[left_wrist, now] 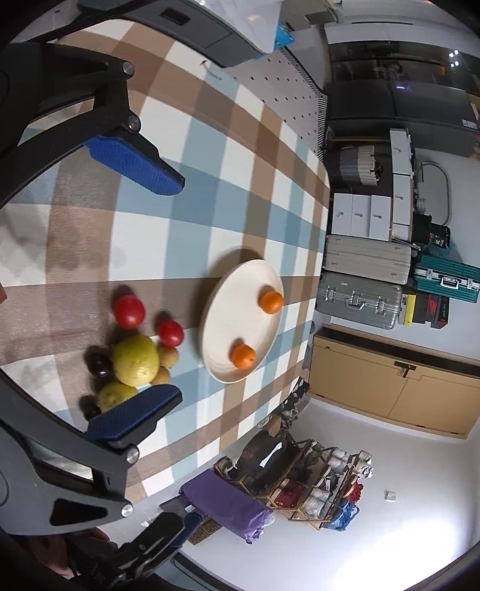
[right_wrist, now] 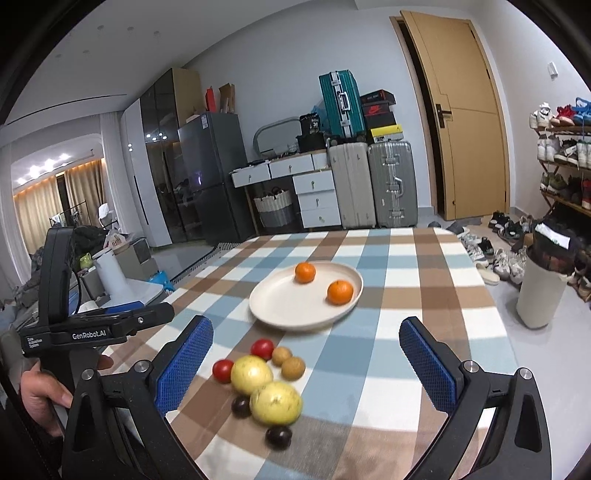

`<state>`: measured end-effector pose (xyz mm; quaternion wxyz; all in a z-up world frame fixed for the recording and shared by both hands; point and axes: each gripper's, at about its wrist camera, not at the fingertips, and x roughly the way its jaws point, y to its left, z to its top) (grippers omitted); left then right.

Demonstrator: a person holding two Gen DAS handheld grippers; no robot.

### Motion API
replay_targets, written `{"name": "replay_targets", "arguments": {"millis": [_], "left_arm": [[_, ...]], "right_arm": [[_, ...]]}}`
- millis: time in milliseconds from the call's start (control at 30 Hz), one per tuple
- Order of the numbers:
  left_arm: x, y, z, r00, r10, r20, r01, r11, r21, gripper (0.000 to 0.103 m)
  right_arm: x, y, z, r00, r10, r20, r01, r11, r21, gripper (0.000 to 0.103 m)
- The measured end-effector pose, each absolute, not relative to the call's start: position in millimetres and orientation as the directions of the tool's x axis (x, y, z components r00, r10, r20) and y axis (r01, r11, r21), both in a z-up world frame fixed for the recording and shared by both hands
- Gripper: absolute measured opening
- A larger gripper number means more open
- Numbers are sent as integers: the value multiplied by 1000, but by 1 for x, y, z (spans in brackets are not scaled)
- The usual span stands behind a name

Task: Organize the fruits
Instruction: 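Withdraw both grippers from the plate back toward the fruit cluster, then close right gripper on a large yellow pomelo while left gripper grasps the other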

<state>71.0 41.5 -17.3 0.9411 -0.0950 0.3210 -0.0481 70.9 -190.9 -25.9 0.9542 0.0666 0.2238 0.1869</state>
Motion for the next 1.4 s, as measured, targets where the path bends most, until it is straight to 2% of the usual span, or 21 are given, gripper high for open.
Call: {"name": "replay_targets", "arguments": {"millis": [367, 1067, 1167, 1400], "left_arm": [[71, 32, -43, 758, -158, -633, 30, 977, -209, 102], [97, 42, -98, 694, -179, -697, 15, 972, -235, 102], [100, 44, -101, 687, -185, -703, 13, 970, -243, 102], [104, 44, -106, 678, -201, -706, 18, 966, -258, 102]], "right_arm": [[61, -189, -48, 804, 399, -441, -315, 915, 254, 103], [94, -163, -104, 641, 513, -572, -363, 858, 364, 102], [99, -161, -108, 625, 521, -581, -363, 853, 374, 99], [112, -157, -118, 574, 547, -609, -357, 837, 415, 78]]}}
